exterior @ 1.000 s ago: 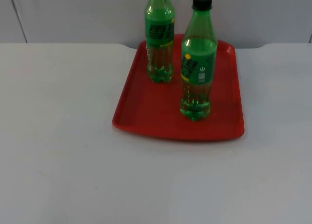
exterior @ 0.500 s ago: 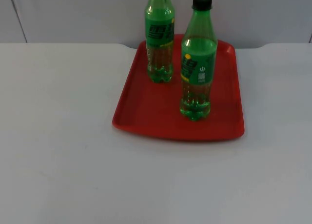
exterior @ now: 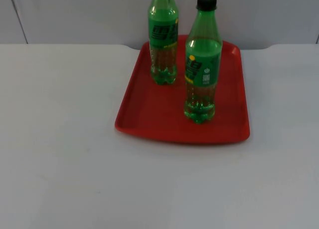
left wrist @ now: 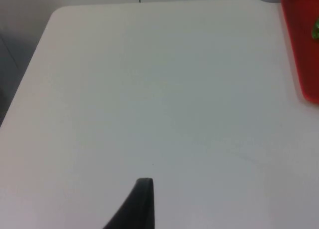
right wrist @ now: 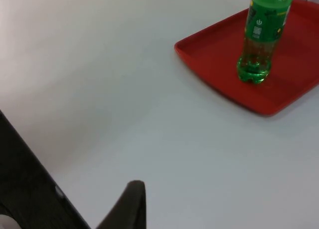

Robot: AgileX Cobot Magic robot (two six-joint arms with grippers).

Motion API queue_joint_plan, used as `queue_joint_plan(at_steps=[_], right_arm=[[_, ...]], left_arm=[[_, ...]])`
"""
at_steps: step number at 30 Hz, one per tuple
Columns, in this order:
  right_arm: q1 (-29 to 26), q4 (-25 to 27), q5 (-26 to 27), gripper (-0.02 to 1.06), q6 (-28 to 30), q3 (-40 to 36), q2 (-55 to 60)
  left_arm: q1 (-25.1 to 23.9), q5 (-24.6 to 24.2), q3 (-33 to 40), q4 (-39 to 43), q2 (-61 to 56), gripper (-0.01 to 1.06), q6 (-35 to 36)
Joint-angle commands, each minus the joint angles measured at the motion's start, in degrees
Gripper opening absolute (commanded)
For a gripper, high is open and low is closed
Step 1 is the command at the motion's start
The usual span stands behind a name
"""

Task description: Place the bottle upright on the tray.

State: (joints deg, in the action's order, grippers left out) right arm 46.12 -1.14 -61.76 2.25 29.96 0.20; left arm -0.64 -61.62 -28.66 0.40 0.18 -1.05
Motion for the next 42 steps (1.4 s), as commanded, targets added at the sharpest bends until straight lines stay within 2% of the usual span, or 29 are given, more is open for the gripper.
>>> queue_joint_plan(at_steps=[1, 7, 10, 12, 23, 33, 42], right_arm=[[-0.67, 0.11, 0.04, 1.05, -0.14, -0.37, -0.20], [-5.88, 0.11, 0.04, 1.05, -0.14, -0.37, -0.20], [-11.62, 0.11, 0.04, 1.05, -0.14, -0.37, -0.20], [-12.53, 0.11, 0.04, 1.05, -0.14, -0.37, -0.20], [-29.80, 0.11, 0.04, 1.05, -0.14, -0.37, -0.20], [-38.76, 0.11, 0.04, 1.05, -0.14, -0.37, -0.20], [-43.06, 0.21, 0.04, 1.05, -0.14, -0.37, -0.20]], left_arm=[[-0.08, 0.10, 0.23, 0.35, -0.18, 1.05, -0.12], [-0.08, 0.10, 0.23, 0.35, -0.18, 1.05, -0.12], [-0.08, 0.10, 0.23, 0.35, -0.18, 1.05, -0.12], [-0.08, 0.10, 0.23, 0.35, -0.18, 1.05, -0.12], [-0.08, 0.10, 0.23, 0.35, -0.18, 1.05, -0.12], [-0.08, 0.10, 0.23, 0.35, -0.18, 1.05, -0.12], [-0.08, 0.10, 0.23, 0.46, -0.18, 1.05, -0.12]])
